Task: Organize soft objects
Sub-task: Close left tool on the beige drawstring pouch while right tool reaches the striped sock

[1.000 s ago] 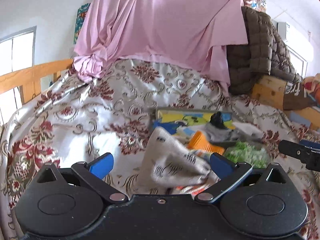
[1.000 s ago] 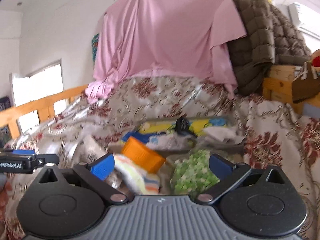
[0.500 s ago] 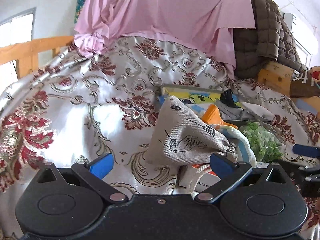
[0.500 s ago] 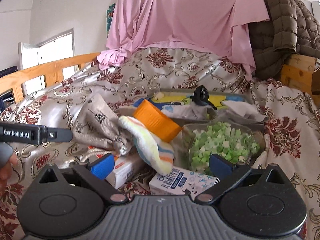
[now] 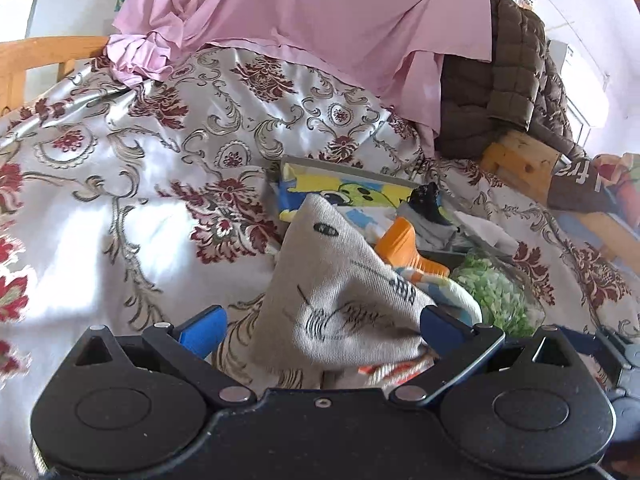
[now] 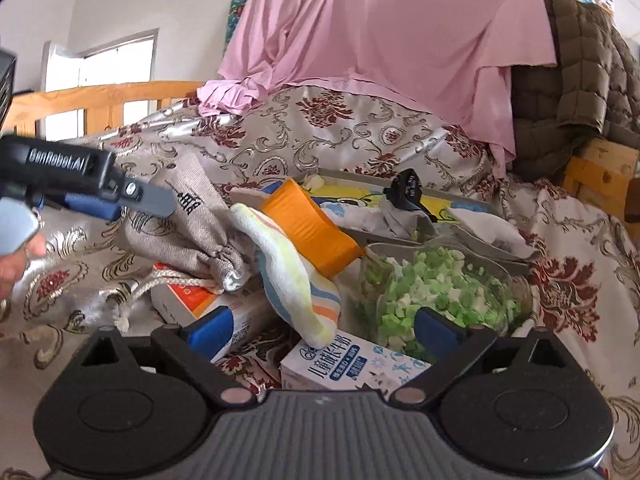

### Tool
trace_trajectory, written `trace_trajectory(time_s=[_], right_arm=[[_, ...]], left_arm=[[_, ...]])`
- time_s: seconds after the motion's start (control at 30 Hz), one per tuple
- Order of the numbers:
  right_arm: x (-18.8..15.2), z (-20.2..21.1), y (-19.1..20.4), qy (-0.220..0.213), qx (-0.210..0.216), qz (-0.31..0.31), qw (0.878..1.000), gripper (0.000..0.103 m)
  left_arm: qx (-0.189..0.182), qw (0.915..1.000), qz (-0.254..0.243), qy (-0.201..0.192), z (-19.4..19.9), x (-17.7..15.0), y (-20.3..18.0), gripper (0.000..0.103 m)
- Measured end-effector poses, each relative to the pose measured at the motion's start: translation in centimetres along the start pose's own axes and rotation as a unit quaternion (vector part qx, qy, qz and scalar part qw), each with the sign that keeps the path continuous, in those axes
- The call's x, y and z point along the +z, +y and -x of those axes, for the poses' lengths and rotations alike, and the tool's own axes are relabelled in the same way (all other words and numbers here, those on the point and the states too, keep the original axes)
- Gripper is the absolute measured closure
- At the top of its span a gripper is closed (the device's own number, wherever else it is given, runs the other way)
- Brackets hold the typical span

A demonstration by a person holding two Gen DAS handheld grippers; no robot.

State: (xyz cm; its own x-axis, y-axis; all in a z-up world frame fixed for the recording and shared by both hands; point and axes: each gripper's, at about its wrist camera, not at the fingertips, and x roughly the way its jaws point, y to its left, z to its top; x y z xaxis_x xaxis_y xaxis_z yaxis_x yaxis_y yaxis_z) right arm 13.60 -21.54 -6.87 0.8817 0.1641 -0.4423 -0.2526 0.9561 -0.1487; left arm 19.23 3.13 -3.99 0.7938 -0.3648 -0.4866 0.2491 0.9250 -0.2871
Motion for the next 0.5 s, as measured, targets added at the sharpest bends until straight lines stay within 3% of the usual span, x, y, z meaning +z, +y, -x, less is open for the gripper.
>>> trace_trajectory(time_s=[0.2, 0.5], right_arm=[[-0.1, -1.7, 0.8, -0.002, 0.001, 0.019, 1.000, 0.012], [0.1, -2.7, 1.2, -0.007, 0.000, 0.032, 0.999, 0.016]], left_arm=[[-0.028, 0.9991, 0.030, 0.003, -1.2, 0.6, 0.9, 0.001], [-0.035, 0.9973, 0.063, 0.011, -2.0, 0.4, 1.9, 0.001]])
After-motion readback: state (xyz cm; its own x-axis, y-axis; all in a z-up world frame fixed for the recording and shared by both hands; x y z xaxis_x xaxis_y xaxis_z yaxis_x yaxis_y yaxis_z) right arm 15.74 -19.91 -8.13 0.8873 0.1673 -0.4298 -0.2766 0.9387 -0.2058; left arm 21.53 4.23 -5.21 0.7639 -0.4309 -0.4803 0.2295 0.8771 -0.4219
